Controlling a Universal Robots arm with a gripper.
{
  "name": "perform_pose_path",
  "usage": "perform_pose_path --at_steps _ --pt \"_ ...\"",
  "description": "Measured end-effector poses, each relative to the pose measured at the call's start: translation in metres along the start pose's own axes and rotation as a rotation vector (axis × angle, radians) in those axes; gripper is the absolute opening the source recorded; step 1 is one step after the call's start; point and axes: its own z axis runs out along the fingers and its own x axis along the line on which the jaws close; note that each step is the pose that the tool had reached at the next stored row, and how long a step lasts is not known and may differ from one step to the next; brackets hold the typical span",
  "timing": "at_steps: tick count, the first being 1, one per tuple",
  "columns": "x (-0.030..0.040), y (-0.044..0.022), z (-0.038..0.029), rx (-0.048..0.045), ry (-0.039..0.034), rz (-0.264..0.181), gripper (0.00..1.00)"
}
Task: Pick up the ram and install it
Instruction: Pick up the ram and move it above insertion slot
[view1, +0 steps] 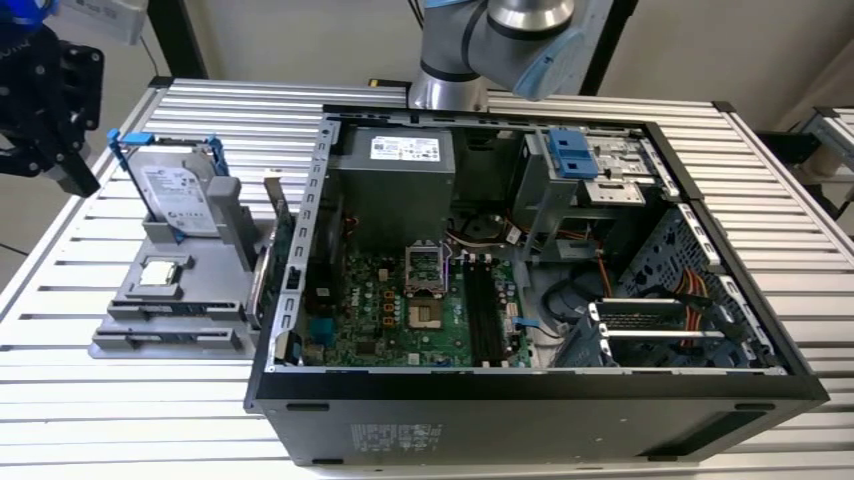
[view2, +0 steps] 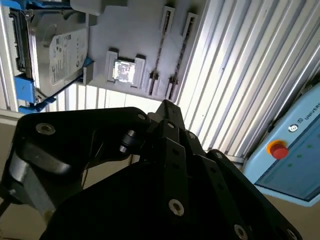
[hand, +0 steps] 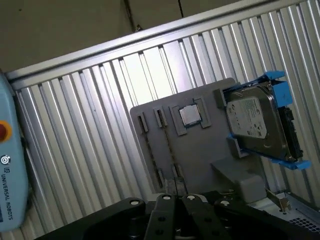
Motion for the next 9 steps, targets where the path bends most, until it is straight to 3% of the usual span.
perform_pose_path --at_steps 9 --pt "0.0 -0.0003 0.0 -0.0041 0.0038 -0.122 0.0"
